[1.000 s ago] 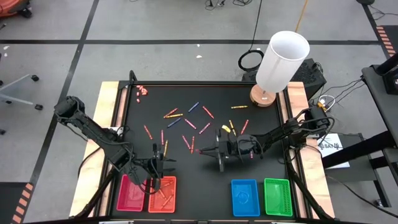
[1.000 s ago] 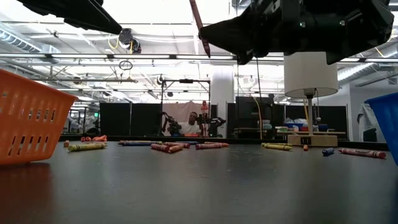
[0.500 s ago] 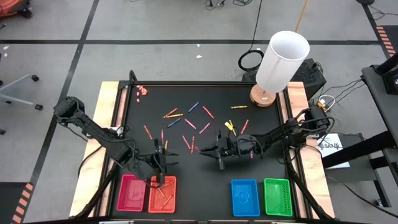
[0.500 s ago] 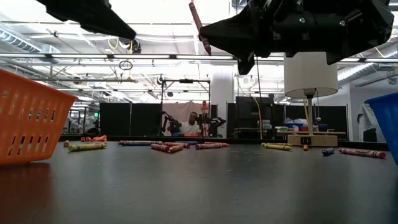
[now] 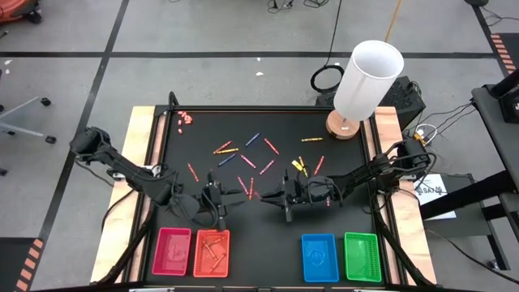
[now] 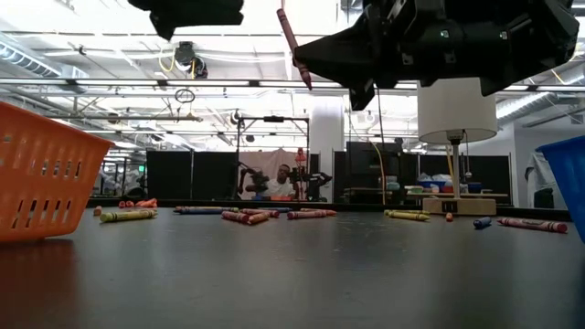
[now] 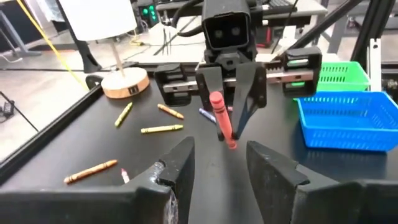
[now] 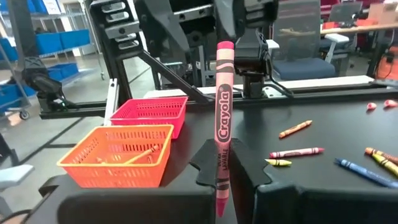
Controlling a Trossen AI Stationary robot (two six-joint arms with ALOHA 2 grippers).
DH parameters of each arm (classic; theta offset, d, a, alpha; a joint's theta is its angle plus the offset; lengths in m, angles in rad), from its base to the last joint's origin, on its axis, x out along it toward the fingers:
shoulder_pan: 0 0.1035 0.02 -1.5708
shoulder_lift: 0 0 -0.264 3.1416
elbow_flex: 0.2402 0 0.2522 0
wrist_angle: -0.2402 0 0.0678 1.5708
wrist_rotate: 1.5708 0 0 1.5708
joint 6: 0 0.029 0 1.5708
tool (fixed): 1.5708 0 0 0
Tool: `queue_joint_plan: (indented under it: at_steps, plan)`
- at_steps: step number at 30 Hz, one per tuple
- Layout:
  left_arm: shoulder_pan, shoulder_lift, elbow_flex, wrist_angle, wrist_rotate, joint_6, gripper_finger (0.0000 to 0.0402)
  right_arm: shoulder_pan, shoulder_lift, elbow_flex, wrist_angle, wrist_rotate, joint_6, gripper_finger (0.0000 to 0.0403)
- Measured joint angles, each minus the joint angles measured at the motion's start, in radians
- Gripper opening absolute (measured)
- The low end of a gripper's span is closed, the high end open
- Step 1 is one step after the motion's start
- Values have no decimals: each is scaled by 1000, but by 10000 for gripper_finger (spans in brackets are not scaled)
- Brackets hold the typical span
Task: Sort crayons
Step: Put the red crayon into the red bin
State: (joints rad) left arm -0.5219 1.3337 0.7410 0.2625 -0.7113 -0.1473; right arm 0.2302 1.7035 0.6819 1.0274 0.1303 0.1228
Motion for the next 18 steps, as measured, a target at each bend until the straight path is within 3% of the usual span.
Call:
queue_joint_plan:
  at_steps: [4,13,18]
  plan:
    - [23,32,0,56,28,-2,166,0,0,0,29,4,-43,4]
    - [55,99,0,240,74,58,255,0,0,0,76,4,-83,4]
    - [78,145,0,341,90,56,266,0,0,0,76,4,-95,4]
